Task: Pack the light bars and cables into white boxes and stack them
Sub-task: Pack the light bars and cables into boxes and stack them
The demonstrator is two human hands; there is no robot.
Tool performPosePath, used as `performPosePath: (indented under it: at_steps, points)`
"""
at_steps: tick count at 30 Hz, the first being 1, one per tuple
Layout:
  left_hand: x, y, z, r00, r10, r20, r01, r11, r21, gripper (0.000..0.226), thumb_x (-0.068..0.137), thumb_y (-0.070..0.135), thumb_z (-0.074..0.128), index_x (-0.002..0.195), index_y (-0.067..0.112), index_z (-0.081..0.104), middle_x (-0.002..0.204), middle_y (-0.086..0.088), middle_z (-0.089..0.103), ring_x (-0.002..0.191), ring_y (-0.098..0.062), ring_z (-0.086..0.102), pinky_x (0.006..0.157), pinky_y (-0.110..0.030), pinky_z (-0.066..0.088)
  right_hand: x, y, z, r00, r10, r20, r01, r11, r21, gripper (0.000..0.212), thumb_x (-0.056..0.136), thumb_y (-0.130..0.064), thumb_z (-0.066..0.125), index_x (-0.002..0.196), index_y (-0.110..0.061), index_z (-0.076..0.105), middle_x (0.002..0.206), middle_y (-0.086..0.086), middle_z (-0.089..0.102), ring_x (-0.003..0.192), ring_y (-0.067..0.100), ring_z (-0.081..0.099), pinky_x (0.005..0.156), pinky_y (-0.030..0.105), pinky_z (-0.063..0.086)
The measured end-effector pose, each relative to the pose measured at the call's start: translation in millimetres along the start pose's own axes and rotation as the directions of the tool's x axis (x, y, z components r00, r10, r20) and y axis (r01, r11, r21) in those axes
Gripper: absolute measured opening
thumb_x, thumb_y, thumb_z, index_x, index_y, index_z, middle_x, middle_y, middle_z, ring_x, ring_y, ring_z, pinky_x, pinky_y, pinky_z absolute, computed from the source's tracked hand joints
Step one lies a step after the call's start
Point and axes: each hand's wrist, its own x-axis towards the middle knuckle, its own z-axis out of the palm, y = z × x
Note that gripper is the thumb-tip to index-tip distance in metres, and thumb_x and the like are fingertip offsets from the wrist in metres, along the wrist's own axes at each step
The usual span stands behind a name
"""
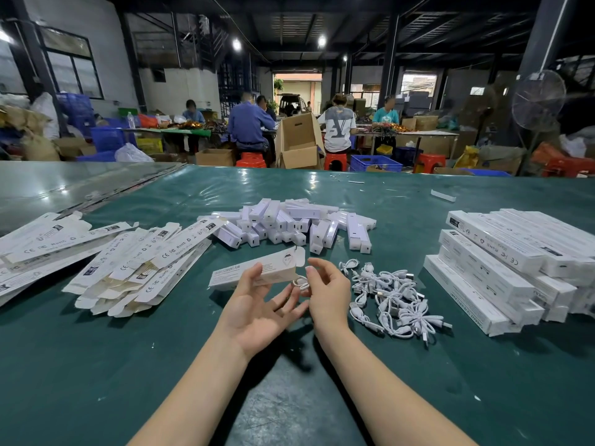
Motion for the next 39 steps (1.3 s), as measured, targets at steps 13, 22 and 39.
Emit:
performPosePath:
  at_steps: [13, 22, 39]
  points:
    - [-1.7, 18.3, -7.4, 0.994, 0.11, -0.009, -0.11, 0.983, -0.146, 0.023, 0.073, 0.024, 0.068, 0.085, 0.008, 0.056, 0.136, -0.03, 0.043, 0.127, -0.043, 0.041, 0.106, -0.046, 0.033, -4.2, -6.1, 1.8, 0.904, 0.065, 0.423, -0.068, 0.998, -0.008, 0.022, 0.086, 0.003, 0.055, 0.087, -0.013, 0.069, 0.082, 0.006, 0.067, 0.071, 0.01, 0.057, 0.07, 0.017, 0.047]
    - [-1.7, 19.4, -9.2, 0.992, 0.113, 0.048, -0.104, 0.982, -0.157, 0.046, 0.037, 0.009, 0.09, 0.071, 0.003, 0.059, 0.13, -0.024, 0.052, 0.127, -0.035, 0.045, 0.102, -0.047, 0.035, -3.8, -7.5, -4.8, 0.916, -0.079, 0.392, 0.105, 0.993, -0.044, 0.017, 0.08, 0.002, 0.064, 0.087, -0.01, 0.073, 0.074, 0.009, 0.067, 0.066, 0.012, 0.054, 0.067, 0.024, 0.049]
    - [2.1, 16.6, -7.1, 0.971, 0.234, -0.056, -0.235, 0.972, -0.007, 0.021, 0.095, 0.013, 0.048, 0.081, 0.002, 0.059, 0.068, -0.01, 0.071, 0.06, -0.016, 0.07, 0.056, -0.029, 0.058, 7.0, -8.1, -12.4, 0.964, 0.073, 0.256, -0.177, 0.894, 0.412, 0.016, 0.082, 0.003, 0.061, 0.078, -0.013, 0.06, 0.064, -0.005, 0.069, 0.058, 0.003, 0.064, 0.054, 0.015, 0.051]
